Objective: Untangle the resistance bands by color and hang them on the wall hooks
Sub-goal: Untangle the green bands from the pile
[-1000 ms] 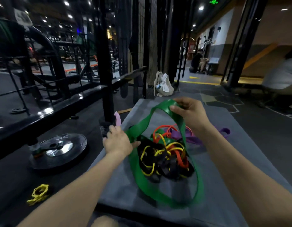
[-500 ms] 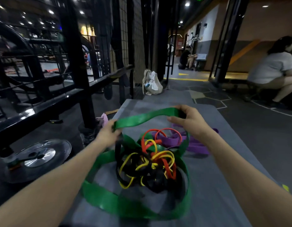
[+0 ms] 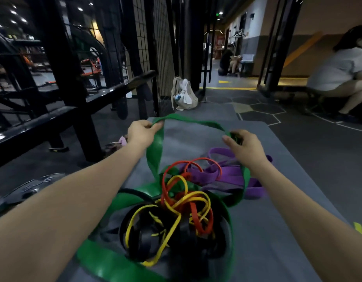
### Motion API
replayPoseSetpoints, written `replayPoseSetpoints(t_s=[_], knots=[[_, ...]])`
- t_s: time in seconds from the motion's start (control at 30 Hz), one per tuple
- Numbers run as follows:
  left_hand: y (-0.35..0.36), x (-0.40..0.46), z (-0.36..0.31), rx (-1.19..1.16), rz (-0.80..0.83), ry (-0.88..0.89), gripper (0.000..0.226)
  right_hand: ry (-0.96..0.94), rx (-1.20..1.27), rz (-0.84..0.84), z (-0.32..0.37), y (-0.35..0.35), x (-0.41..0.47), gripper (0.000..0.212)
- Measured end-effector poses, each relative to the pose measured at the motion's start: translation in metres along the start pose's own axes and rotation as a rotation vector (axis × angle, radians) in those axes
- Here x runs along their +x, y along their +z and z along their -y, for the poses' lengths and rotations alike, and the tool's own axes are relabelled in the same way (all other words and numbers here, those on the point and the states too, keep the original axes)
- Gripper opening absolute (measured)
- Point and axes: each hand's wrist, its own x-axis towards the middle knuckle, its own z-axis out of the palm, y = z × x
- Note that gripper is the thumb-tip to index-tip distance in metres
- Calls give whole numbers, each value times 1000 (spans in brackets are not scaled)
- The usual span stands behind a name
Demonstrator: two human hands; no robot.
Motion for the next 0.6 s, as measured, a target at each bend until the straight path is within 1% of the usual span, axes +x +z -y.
replayPoseSetpoints(t_s=[0.07,0.13,0.23,0.27,0.3,0.37,0.43,0.47,0.53,0.57,0.6], knots=[[15,3,-8,-74,23,32,28,40,-6,-51,-13,-4,6,44],[33,5,-13,-73,67,78,25,98,-3,-93,-26,-6,11,46],[61,-8,-14,100,104,205,28,186,-40,-84,-47,-8,15,35],[71,-18,-13,127,146,268,25,202,-64,-67,-55,-8,15,39],[80,-30,-12,139,229,337,20,216,-88,-51,-62,-8,15,46],[98,-60,-15,180,497,432,15,244,-103,-46,-74,-9,14,51],[116,-83,-19,226,748,432,24,250,-99,-51,-81,-13,15,50],[125,-89,-21,287,804,451,33,240,-106,-55,-84,-16,15,50],[143,-96,-25,440,844,527,51,208,-120,-59,-89,-21,18,53],[152,-98,-25,484,866,536,59,201,-124,-58,-92,-23,20,54],[161,-100,-25,529,889,525,74,204,-126,-55,-95,-25,21,54]])
